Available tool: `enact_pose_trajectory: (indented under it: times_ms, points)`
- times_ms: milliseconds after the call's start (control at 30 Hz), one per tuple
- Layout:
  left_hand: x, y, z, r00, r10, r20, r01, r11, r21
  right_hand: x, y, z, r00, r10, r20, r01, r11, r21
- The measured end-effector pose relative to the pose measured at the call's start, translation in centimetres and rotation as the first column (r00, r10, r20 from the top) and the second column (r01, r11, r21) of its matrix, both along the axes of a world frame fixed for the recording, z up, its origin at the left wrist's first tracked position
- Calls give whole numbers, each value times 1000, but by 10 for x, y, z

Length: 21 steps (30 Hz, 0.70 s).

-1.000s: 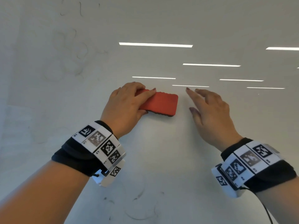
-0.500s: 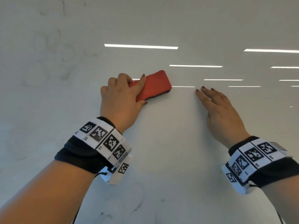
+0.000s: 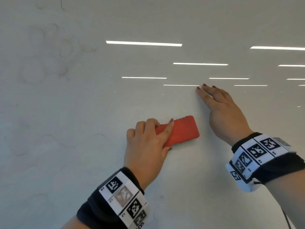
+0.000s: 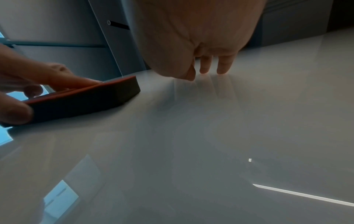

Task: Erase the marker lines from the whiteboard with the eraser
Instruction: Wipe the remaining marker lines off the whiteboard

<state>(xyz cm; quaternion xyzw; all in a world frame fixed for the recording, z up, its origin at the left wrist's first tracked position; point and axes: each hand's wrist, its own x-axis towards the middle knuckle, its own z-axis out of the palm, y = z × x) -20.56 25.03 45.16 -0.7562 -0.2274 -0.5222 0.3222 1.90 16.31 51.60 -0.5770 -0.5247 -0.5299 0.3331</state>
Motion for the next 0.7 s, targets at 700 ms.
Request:
enact_pose_trajectory:
  times_ms: [700]
  points:
    - [40,-29,-44,996,35,85,-21,987,-160,22,-18,-38,997,57,58,-54,997,-63]
